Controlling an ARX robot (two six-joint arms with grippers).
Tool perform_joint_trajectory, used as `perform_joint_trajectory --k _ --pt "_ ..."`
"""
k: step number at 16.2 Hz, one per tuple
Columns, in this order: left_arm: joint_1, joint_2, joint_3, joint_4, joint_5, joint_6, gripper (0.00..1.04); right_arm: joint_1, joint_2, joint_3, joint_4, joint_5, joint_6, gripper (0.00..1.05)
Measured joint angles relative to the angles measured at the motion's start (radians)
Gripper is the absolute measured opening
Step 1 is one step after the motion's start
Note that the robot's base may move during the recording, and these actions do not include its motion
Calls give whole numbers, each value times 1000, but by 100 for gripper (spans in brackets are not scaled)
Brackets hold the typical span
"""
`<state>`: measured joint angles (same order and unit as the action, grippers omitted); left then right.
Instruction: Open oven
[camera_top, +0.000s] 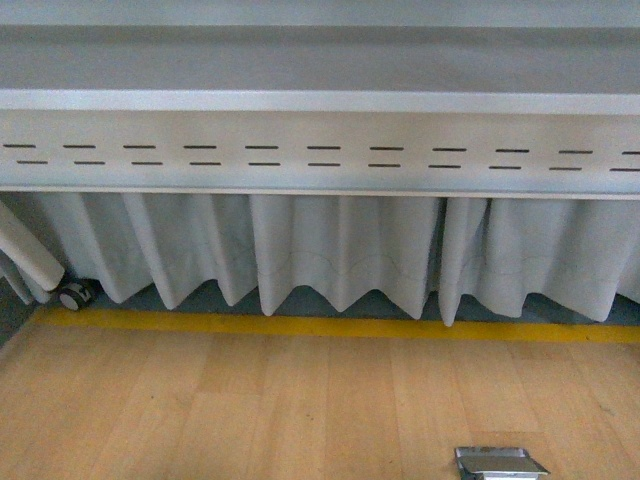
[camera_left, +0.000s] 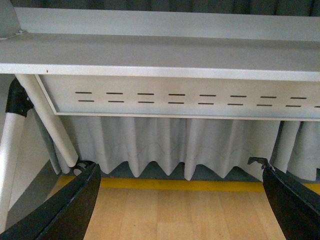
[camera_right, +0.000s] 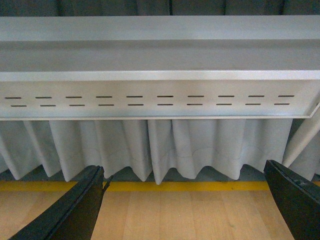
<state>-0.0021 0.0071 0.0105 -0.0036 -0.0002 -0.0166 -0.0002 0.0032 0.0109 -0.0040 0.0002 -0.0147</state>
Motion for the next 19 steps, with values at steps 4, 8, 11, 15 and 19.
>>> perform_joint_trajectory --k 4,8,11,15,19 --pt "0 0 0 0 0 0 98 0 0 0 0 0 0 98" --pt "0 0 0 0 0 0 98 0 0 0 0 0 0 98" --pt "0 0 0 0 0 0 98 0 0 0 0 0 0 98" --pt "0 0 0 0 0 0 98 0 0 0 0 0 0 98" --pt "0 0 0 0 0 0 98 0 0 0 0 0 0 98"
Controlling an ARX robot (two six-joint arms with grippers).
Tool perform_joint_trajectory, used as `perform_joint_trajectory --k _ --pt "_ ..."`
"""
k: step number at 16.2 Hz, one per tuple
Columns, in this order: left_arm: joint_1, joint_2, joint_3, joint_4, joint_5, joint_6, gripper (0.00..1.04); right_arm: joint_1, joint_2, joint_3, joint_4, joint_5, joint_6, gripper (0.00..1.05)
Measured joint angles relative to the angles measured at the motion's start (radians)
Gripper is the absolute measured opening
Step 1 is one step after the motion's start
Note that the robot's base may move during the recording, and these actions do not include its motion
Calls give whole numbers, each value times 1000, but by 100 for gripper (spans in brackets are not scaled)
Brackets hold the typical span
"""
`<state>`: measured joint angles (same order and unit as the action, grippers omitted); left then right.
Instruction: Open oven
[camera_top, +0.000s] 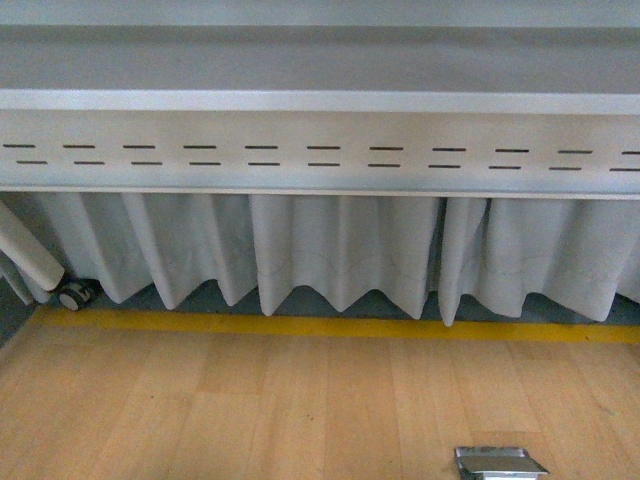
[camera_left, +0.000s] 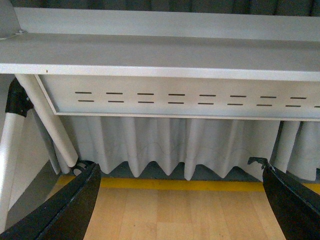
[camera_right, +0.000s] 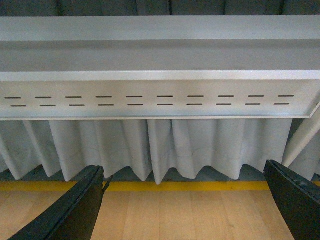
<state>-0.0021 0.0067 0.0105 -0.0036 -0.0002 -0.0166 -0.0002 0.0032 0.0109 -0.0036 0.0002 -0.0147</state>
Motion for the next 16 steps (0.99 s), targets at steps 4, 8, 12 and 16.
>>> perform_joint_trajectory --k 4,8,12,16 --pt "0 0 0 0 0 0 98 0 0 0 0 0 0 98" --pt "0 0 0 0 0 0 98 0 0 0 0 0 0 98" --pt "0 0 0 0 0 0 98 0 0 0 0 0 0 98" --pt "0 0 0 0 0 0 98 0 0 0 0 0 0 98"
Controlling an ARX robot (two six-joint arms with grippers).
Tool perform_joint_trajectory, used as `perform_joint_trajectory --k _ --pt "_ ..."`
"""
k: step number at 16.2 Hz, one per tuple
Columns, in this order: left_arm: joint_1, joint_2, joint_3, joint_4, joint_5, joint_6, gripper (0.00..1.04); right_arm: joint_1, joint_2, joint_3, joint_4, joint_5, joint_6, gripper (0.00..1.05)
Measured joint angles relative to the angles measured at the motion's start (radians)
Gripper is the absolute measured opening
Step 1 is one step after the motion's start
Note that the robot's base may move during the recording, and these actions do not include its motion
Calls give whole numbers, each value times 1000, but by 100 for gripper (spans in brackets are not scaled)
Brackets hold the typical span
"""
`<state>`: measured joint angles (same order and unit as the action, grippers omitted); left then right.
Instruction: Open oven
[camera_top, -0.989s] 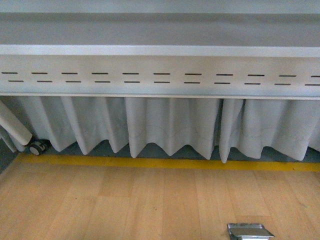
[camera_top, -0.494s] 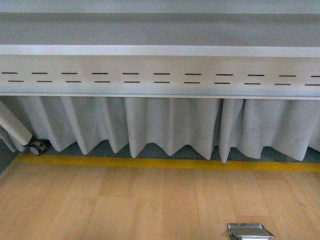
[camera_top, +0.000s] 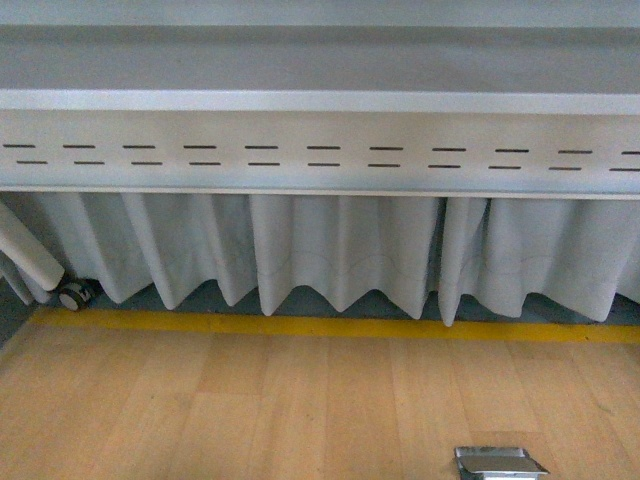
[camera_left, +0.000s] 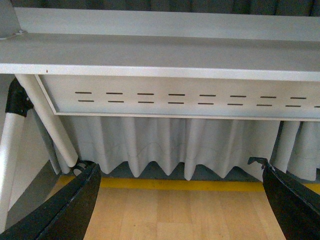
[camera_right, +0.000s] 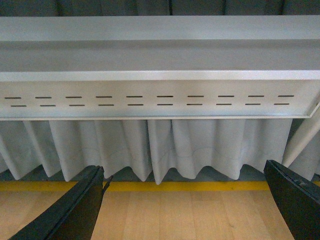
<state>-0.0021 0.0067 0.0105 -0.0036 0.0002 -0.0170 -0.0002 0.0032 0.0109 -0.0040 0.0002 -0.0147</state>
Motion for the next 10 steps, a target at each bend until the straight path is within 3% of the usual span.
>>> perform_joint_trajectory --k 10 --pt "0 0 0 0 0 0 98 0 0 0 0 0 0 98"
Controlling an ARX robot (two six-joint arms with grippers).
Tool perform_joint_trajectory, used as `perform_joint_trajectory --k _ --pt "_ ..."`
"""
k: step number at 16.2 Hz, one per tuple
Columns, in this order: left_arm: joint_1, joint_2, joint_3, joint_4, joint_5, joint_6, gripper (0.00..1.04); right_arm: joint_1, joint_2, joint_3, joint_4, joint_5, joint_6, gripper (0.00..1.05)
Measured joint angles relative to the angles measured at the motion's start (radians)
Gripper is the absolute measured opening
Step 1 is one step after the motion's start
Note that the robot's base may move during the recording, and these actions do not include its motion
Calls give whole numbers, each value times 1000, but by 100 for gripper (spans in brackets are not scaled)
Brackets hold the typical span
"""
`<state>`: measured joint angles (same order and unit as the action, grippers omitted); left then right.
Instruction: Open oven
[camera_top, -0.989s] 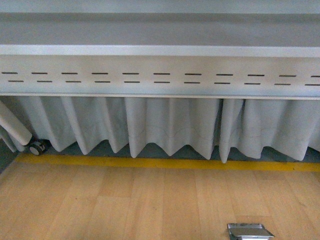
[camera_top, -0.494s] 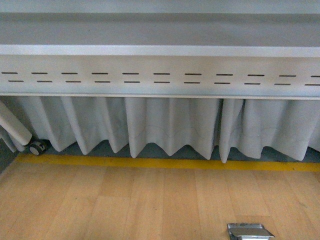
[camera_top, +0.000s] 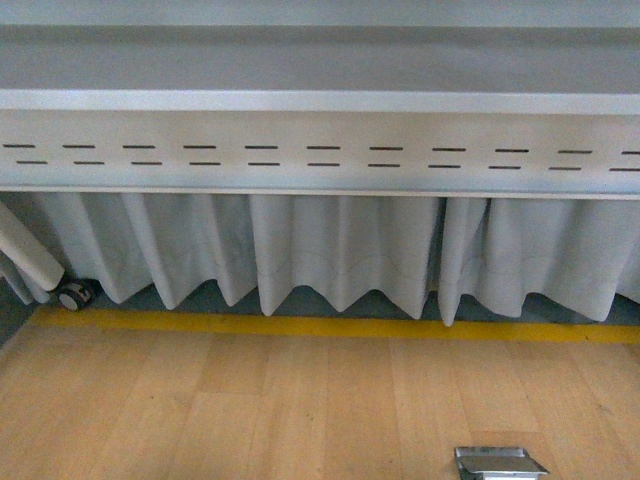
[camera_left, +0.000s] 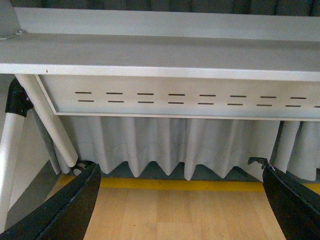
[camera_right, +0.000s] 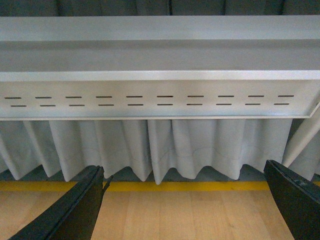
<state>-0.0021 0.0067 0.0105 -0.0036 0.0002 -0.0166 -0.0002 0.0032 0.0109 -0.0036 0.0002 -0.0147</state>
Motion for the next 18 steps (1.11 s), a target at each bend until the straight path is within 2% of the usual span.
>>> perform_joint_trajectory --k 18 --pt "0 0 0 0 0 0 98 0 0 0 -2 0 0 98"
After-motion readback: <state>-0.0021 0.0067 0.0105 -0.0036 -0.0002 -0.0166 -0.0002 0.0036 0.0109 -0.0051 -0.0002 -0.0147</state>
